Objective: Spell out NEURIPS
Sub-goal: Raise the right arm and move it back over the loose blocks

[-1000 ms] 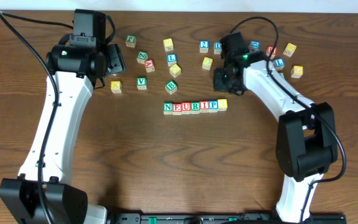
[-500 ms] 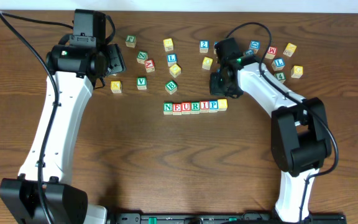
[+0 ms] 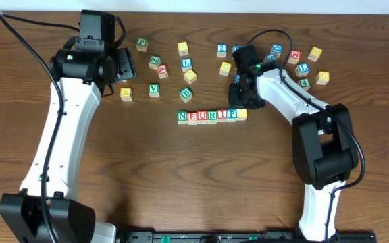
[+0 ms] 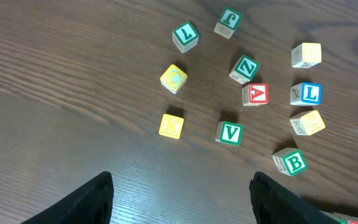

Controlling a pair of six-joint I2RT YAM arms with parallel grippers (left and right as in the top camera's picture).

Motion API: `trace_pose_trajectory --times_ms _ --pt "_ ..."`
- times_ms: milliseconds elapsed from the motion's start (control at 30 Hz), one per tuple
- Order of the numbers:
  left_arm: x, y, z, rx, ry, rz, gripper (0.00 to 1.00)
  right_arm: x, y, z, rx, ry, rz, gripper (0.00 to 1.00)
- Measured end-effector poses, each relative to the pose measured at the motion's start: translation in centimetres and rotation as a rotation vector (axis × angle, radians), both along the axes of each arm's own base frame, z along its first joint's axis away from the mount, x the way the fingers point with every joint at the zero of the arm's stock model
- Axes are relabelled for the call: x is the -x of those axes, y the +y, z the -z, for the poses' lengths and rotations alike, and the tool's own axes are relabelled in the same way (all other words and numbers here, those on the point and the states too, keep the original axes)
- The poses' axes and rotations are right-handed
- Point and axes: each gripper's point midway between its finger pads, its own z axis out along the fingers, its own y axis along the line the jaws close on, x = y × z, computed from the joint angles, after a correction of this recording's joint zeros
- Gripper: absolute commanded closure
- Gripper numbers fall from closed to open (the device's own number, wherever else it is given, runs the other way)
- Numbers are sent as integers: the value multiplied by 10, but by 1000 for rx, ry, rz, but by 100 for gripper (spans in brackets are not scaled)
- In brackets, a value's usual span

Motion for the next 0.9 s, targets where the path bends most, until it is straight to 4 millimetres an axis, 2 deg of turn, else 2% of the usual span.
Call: trace_pose_trajectory --times_ms 900 --pt "0 0 0 0 0 0 31 1 1 0 -3 4 -6 94"
